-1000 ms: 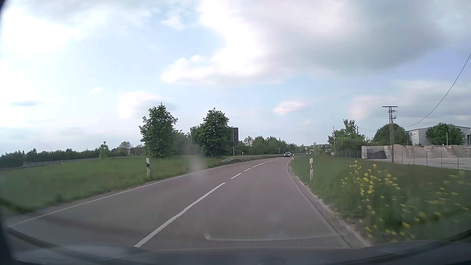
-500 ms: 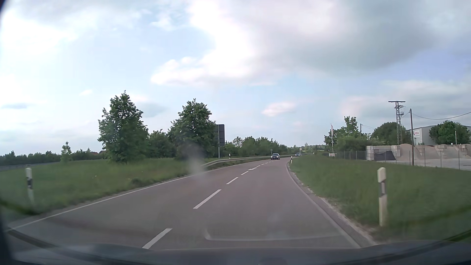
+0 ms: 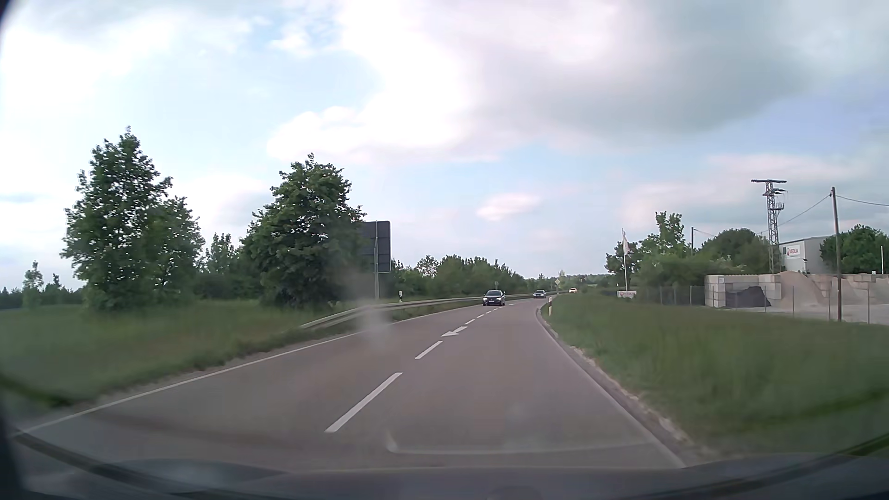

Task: Follow the waypoints while adhering to traffic rules and regulations

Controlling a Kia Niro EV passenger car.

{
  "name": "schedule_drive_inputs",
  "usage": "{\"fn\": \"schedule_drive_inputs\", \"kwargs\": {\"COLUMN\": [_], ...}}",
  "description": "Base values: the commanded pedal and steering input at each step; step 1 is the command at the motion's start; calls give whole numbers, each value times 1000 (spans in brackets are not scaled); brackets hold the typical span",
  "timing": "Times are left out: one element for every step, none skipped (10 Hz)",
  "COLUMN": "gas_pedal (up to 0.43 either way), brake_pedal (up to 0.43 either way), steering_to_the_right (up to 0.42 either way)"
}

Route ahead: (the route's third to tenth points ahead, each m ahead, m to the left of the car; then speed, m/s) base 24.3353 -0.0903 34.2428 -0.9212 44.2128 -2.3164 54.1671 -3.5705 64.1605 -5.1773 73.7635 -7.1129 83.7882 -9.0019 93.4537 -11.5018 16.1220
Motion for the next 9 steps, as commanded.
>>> {"fn": "schedule_drive_inputs", "kwargs": {"gas_pedal": [39,39,39,47,47,47,47,47,47], "brake_pedal": [0,0,0,0,0,0,0,0,0], "steering_to_the_right": [21,22,22,21,22,21,18,16,14]}}
